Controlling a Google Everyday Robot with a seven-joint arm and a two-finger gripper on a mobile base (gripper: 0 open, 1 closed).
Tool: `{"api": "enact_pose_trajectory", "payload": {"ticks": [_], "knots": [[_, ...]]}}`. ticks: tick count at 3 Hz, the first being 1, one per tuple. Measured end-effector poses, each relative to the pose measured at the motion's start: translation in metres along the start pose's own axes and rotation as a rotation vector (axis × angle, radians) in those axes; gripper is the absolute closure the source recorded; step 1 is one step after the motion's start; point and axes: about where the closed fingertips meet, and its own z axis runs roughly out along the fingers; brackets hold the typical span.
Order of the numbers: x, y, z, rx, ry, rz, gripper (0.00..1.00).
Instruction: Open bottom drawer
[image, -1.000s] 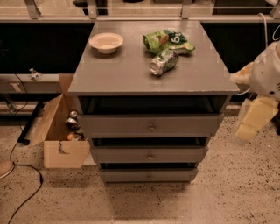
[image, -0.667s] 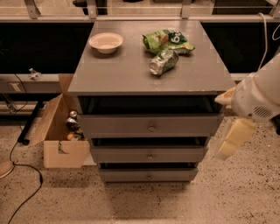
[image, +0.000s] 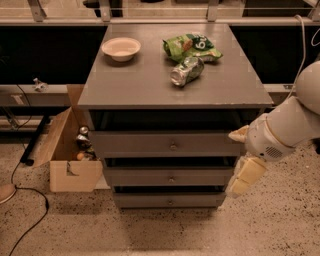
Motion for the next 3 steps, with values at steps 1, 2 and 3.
{"api": "enact_pose_trajectory", "payload": {"ticks": [1,2,3], "knots": [[0.014,0.004,0.042,-0.043,-0.038,-0.011,0.0],[0.033,0.009,0.107,-0.091,-0.087,-0.034,0.0],[0.043,0.006,0.174,-0.112,-0.124,-0.042,0.0]]}}
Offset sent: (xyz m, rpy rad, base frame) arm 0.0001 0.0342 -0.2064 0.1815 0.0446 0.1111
